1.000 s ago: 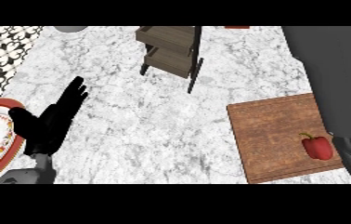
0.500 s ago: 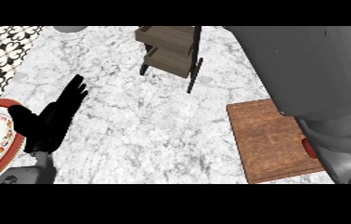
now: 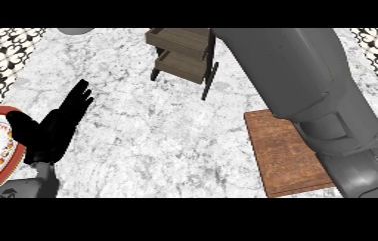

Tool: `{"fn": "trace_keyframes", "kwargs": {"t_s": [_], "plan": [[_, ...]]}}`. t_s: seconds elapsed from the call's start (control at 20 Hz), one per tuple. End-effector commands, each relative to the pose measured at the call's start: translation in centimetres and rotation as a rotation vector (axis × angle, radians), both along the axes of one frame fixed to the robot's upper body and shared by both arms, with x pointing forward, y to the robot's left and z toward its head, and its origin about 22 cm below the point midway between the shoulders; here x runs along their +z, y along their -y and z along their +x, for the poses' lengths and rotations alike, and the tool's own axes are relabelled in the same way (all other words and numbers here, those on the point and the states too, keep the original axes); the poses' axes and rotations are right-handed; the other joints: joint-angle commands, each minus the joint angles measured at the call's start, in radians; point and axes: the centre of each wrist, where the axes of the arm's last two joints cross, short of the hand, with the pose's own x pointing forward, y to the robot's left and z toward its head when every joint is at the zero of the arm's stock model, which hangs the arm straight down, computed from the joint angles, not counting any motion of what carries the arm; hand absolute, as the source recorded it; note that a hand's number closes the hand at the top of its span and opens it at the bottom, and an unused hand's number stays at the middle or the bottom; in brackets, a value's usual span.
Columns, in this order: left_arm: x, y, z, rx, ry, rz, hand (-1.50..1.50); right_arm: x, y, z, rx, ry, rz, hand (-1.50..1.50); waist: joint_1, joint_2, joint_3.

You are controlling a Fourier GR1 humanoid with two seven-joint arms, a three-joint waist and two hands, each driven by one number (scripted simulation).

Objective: Pick the tomato from the cutting board and place it in the tiered basket

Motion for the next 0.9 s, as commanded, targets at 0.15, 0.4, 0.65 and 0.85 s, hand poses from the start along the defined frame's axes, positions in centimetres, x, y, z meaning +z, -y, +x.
{"fn": "trace_keyframes", "kwargs": {"t_s": [0.15,0.4,0.65,0.85], "plan": [[0.4,0.0,-0.5,-0.016,0.007,0.007,0.00,-3.3,-1.7,1.2,-0.036,0.099,-0.028,1.50,0.007,0.002,0.000],[-0.3,0.7,-0.7,-0.016,-0.005,0.011,0.00,-2.2,-1.6,2.1,-0.065,0.154,0.121,-1.50,0.017,0.006,0.000],[0.0,0.6,-0.1,-0.025,0.000,0.017,0.00,-2.4,-1.6,2.7,-0.030,0.150,0.071,-1.50,0.010,0.005,0.000],[0.3,0.8,0.3,-0.017,0.024,0.008,0.00,-1.1,-1.4,2.8,-0.060,0.173,0.193,-1.50,0.020,0.008,0.000]]}}
